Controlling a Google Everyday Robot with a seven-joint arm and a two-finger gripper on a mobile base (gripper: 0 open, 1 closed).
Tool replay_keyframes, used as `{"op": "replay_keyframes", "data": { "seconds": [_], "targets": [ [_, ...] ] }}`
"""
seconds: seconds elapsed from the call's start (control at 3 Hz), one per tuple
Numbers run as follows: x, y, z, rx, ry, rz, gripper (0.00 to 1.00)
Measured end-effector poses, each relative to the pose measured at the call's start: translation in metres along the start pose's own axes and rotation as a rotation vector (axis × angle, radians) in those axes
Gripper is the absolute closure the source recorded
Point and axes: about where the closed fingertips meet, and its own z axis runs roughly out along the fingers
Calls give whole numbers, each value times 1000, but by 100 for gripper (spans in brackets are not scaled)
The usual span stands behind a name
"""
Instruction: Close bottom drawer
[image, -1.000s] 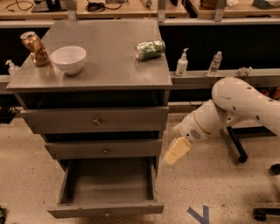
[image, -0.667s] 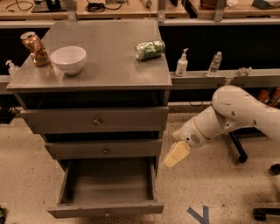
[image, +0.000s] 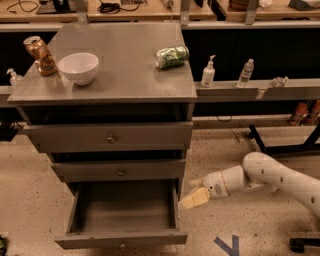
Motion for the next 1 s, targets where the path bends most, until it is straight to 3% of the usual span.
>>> {"op": "replay_keyframes", "data": {
  "seconds": [0.33,0.67,1.0],
  "targets": [
    [37,-18,35,-75,-33,84,0],
    [40,-18,37,-79,-31,88,0],
    [54,-39,56,-135,-52,142,0]
  ]
}}
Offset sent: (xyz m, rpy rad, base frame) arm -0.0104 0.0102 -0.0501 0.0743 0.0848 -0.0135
